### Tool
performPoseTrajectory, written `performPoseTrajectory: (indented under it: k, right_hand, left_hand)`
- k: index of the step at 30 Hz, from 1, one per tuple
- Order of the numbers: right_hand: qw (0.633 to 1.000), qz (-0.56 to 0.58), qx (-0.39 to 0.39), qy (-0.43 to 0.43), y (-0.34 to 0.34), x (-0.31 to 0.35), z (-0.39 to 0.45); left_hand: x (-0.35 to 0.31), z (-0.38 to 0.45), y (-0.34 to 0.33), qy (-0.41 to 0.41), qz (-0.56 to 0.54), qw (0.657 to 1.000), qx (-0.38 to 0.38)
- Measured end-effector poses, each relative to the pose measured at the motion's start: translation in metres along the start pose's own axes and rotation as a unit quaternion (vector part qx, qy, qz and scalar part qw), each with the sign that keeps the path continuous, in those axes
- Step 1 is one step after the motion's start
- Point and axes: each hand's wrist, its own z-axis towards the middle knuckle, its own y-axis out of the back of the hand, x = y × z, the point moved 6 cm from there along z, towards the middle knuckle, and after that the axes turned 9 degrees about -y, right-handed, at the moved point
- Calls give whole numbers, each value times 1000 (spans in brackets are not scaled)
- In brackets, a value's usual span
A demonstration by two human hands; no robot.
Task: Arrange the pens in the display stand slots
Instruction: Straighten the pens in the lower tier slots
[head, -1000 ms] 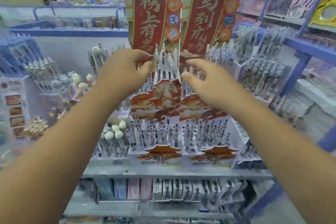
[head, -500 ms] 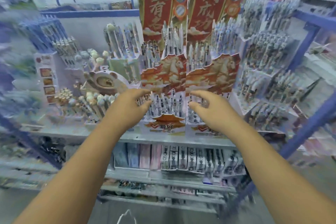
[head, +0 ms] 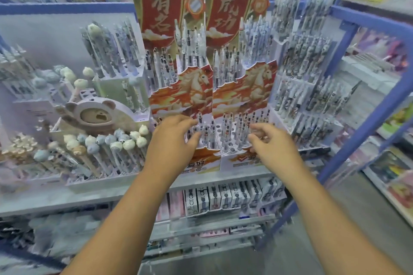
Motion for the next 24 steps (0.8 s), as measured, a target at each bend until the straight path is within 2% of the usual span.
performPoseTrajectory:
  k: [3, 7, 14, 19, 21, 24]
  right_hand:
    - [1000, 10, -18, -14, -8, -5, 2]
    - [1000, 13, -17, -20, -15, -8, 5]
    - [999, -20, -26, 34, -21, -7, 5]
    - [998, 11, -17, 53, -14, -14, 5]
    - [996, 34, -50, 64, 3, -15, 4]
    - [987, 52, -140, 67, 36, -24, 8]
  left_hand:
    - [3, 4, -7, -25, 14, 1000, -11]
    - [6, 4, -10, -17, 25, 999, -32]
    - [1, 6, -19, 13, 103, 995, -15]
    - [0, 6, -21, 20, 119, 993, -7]
    - [0, 3, -19, 32, 90, 995, -27]
    - [1, -2, -15, 55, 52, 995, -63]
